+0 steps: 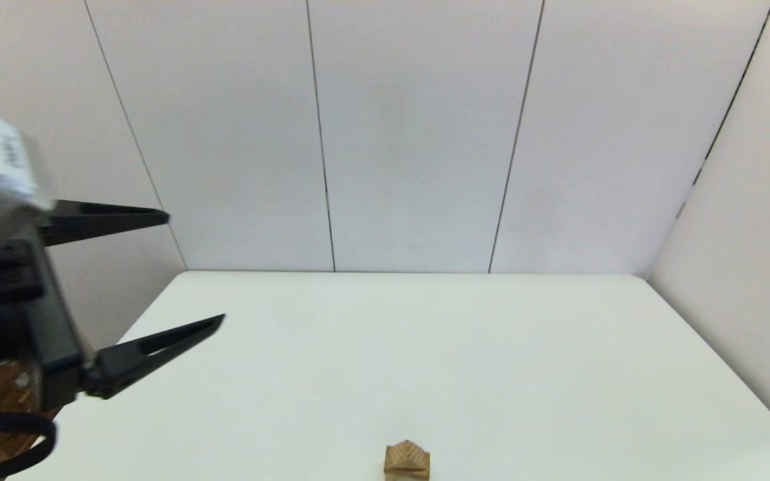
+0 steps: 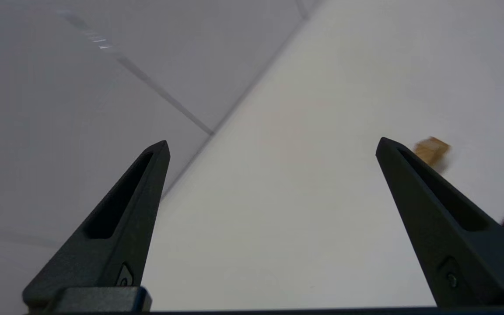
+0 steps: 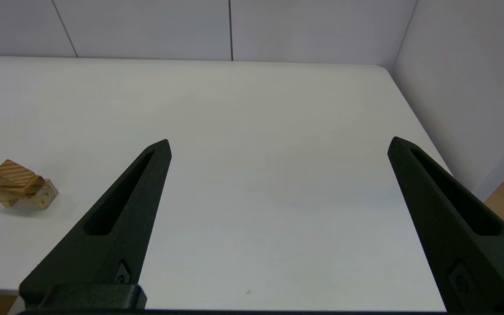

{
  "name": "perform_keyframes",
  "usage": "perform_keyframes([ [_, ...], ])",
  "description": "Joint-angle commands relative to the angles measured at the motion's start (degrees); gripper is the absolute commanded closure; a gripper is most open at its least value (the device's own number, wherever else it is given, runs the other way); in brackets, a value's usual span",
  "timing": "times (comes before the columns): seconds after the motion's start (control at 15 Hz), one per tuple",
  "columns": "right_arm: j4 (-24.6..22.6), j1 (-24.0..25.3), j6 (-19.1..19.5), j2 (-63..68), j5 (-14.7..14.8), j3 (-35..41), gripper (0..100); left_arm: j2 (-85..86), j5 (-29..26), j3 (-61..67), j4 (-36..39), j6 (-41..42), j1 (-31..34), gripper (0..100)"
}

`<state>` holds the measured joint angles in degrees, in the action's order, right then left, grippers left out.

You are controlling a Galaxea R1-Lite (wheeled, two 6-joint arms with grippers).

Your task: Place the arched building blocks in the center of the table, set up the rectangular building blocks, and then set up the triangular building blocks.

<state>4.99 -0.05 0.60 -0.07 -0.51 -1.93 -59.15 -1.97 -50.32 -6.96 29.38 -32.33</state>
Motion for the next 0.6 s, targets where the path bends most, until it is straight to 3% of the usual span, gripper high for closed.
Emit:
perform_keyframes([
  [0.07,0.02,0.05,0.02,0.07,-0.02,-0.01,0,21.00,5.67,9.28,0.02,-1.08,14.40,0],
  [0.33,0.02,0.05,0.02,0.07,-0.02,-0.01,0,35.51,5.40,16.13,-0.16,-1.43,26.09,0],
  [0.6,0.02,-0.04,0.02,0.07,-0.02,-0.01,0,46.67,5.05,24.75,-0.51,-1.52,32.07,0],
])
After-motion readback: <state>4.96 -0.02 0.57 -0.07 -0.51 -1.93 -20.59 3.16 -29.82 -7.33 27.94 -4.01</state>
